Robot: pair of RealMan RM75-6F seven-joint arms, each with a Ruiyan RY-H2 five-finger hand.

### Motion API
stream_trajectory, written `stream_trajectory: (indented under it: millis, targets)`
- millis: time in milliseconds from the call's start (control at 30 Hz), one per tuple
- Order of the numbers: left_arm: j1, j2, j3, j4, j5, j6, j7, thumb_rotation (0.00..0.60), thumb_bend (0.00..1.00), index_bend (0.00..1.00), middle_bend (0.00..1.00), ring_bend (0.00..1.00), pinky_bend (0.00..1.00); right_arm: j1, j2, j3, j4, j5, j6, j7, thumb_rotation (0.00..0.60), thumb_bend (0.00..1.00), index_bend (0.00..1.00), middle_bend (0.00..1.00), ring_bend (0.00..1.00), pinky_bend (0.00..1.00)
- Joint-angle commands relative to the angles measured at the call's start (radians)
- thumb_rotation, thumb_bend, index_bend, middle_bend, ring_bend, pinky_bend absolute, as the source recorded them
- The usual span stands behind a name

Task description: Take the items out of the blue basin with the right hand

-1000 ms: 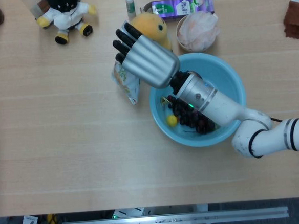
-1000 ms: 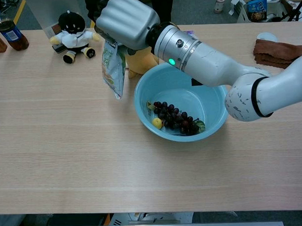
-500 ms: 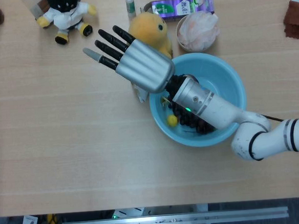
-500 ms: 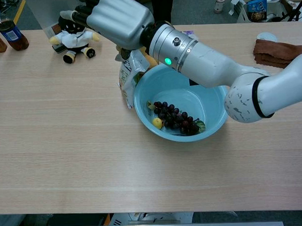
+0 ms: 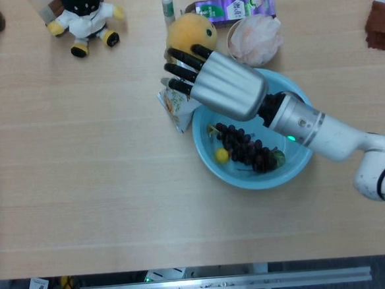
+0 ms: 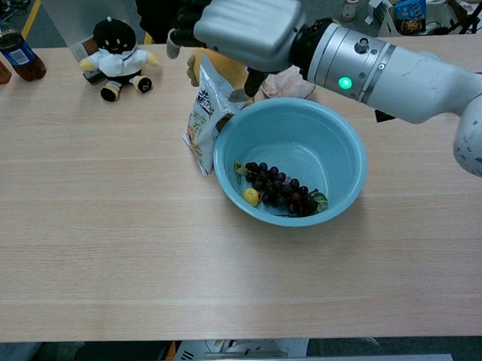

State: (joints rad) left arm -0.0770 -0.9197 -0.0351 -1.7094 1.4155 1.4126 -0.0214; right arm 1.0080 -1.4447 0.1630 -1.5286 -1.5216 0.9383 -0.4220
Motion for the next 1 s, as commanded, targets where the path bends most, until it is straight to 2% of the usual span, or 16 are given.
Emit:
stream_trajectory:
  millis: [33, 300, 500, 733, 800, 933, 1000]
  targets:
    - [-0.002, 0.0, 0.001, -0.003, -0.002, -0.005, 0.004, 0.6, 0.36, 0.36, 0.23, 0.26, 0.18, -0.016, 0.065, -0.049, -0.051, -0.034, -0.035, 0.061, 0.6, 0.08, 0.29, 0.29, 0.19, 0.38]
    - [-0.006, 0.0, 0.002, -0.009, -0.006, -0.015, 0.013, 0.6, 0.36, 0.36, 0.23, 0.26, 0.18, -0.018, 0.142, -0.148, -0.066, -0.124, -0.102, 0.174, 0.6, 0.08, 0.33, 0.31, 0.2, 0.38]
    - [-0.006, 0.002, 0.006, -0.009, -0.009, -0.022, 0.01, 0.6, 0.36, 0.36, 0.23, 0.26, 0.18, -0.014, 0.126, -0.205, -0.017, -0.16, -0.159, 0.199, 0.6, 0.07, 0.34, 0.31, 0.2, 0.38]
    - [-0.005, 0.004, 0.006, -0.005, -0.012, -0.024, 0.003, 0.6, 0.36, 0.36, 0.23, 0.26, 0.18, -0.02, 0.079, -0.224, 0.052, -0.162, -0.187, 0.176, 0.6, 0.05, 0.33, 0.31, 0.19, 0.39]
    - [-0.004, 0.003, 0.005, -0.004, -0.012, -0.021, 0.002, 0.6, 0.36, 0.36, 0.23, 0.26, 0.18, -0.023, 0.067, -0.23, 0.071, -0.167, -0.192, 0.161, 0.6, 0.04, 0.33, 0.29, 0.15, 0.36]
    - [-0.005, 0.001, 0.005, -0.002, -0.012, -0.023, 0.002, 0.6, 0.36, 0.36, 0.23, 0.26, 0.16, -0.035, 0.045, -0.242, 0.091, -0.163, -0.199, 0.147, 0.6, 0.03, 0.33, 0.2, 0.03, 0.24]
    - [-0.006, 0.0, 0.006, -0.001, -0.011, -0.024, 0.001, 0.6, 0.36, 0.36, 0.23, 0.26, 0.16, -0.042, 0.034, -0.247, 0.098, -0.158, -0.203, 0.132, 0.6, 0.02, 0.33, 0.18, 0.01, 0.2]
